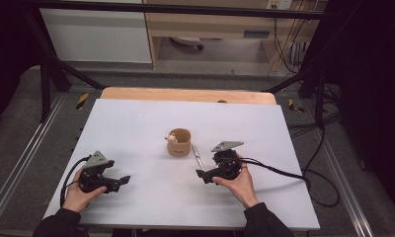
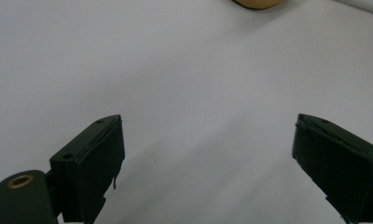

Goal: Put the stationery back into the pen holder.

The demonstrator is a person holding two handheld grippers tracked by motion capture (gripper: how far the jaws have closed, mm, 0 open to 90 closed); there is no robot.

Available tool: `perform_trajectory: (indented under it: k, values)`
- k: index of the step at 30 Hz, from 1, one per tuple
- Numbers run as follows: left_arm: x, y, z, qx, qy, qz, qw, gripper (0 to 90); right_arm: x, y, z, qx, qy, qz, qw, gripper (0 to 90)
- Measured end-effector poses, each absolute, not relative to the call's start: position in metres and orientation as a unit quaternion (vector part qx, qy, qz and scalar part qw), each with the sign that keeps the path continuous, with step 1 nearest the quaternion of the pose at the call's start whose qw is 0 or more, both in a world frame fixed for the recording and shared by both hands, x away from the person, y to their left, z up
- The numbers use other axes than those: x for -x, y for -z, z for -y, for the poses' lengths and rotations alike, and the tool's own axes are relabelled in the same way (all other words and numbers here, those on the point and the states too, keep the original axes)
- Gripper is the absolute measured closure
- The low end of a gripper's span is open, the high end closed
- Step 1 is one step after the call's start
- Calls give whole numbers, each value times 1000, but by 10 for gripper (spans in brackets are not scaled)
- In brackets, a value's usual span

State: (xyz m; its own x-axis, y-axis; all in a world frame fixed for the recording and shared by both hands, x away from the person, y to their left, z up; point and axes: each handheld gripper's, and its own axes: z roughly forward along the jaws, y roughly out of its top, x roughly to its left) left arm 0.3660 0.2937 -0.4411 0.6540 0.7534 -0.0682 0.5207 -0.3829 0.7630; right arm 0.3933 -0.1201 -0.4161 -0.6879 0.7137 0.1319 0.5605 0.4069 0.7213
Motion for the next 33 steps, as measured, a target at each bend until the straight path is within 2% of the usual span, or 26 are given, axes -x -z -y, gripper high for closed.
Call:
perform_trajectory:
  k: [8, 14, 19, 23, 29, 33]
  values:
    - [-365, 441, -293, -819, -145, -388, 397, 93, -388, 425, 115, -393, -381, -831, 100, 86]
    - [-366, 441, -292, -819, -144, -387, 398, 94, -387, 426, 114, -398, -380, -828, 110, 222]
    - [-365, 441, -291, -820, -144, -387, 396, 94, -387, 432, 111, -393, -378, -830, 112, 369]
    - [-366, 441, -291, -821, -144, -386, 395, 94, -388, 440, 108, -399, -362, -836, 106, 418]
    - [-365, 441, -291, -821, -144, -386, 395, 94, -389, 445, 106, -402, -353, -838, 109, 549]
    - [-365, 441, -290, -821, -143, -386, 395, 94, -389, 446, 106, -404, -352, -837, 112, 606]
